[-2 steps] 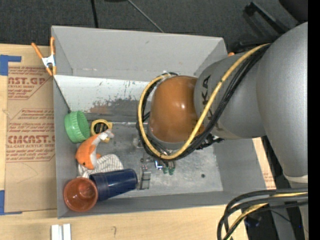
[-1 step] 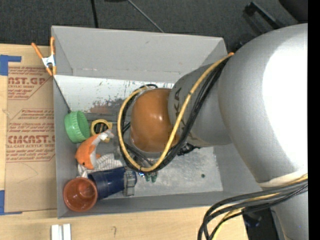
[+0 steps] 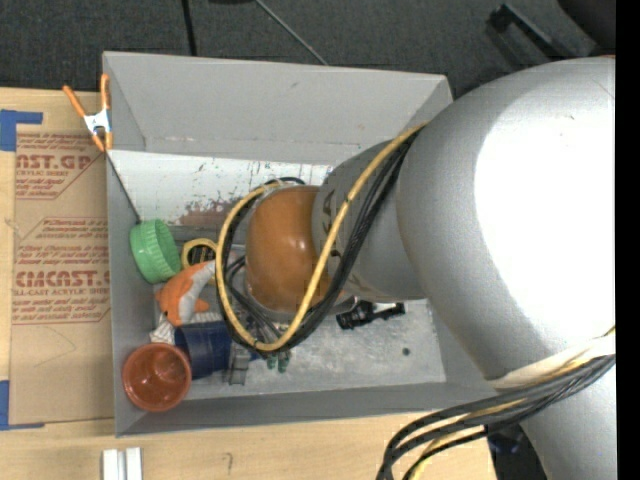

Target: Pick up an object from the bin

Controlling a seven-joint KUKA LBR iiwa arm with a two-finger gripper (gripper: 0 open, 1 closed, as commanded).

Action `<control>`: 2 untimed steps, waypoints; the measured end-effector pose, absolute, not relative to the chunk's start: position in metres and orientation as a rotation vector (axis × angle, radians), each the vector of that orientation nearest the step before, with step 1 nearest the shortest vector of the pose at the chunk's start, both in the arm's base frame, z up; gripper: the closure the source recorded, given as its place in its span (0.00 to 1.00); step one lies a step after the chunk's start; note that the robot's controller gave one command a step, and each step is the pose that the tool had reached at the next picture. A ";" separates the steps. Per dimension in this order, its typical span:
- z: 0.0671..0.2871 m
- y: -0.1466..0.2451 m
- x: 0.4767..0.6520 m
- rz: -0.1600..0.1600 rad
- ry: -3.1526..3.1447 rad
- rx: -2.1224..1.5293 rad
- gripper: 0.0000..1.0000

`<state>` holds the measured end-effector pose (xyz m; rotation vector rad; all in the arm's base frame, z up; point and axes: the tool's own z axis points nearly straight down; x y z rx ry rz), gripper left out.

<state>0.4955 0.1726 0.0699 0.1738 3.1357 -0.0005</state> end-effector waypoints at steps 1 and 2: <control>0.070 0.173 0.495 0.000 3.136 0.174 1.00; 0.208 0.187 0.490 0.001 3.137 0.176 1.00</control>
Offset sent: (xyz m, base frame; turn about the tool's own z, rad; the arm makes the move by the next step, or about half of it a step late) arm -0.0050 0.0139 0.1392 0.0041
